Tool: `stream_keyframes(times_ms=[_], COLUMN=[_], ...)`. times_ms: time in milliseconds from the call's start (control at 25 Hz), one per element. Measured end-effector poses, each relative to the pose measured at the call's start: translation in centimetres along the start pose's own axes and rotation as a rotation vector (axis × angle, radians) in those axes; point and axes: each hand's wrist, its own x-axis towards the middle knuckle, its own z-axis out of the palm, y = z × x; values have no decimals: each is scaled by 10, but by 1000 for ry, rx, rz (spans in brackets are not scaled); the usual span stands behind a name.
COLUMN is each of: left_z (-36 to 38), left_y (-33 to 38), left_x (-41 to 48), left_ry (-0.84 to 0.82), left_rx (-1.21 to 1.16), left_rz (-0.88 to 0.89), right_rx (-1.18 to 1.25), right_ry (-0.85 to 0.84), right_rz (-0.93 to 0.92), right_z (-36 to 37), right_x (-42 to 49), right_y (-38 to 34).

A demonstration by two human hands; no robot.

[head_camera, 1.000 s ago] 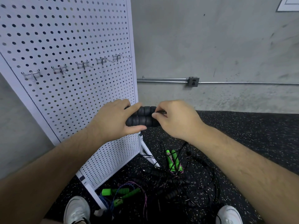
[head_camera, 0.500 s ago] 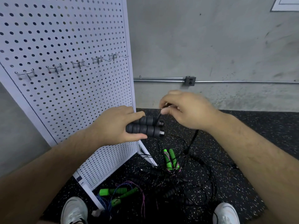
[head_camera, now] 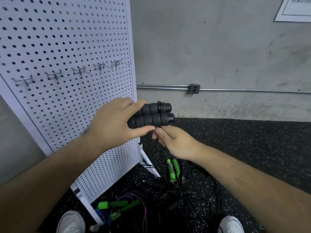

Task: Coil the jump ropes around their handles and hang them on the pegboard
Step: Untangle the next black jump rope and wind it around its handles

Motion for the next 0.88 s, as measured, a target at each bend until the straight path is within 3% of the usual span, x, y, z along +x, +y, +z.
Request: stream_keyframes(times_ms=[160, 440, 560, 880], left_z=[7, 19, 21, 21], left_y=[-27, -41, -39, -25], left_x=[5, 1, -2, -6], left_ry=[7, -18, -39, -65], left_rx=[144, 199, 206, 96], left_rz=[-74, 2, 19, 109], right_rx=[-73, -293, -513, -720], right_ry=[-119, 65, 161, 343], right_rz=[28, -45, -94, -154], right_z=[17, -8, -25, -56], right_x=[-15, -29, -33, -23], right_y=[-24, -71, -74, -62])
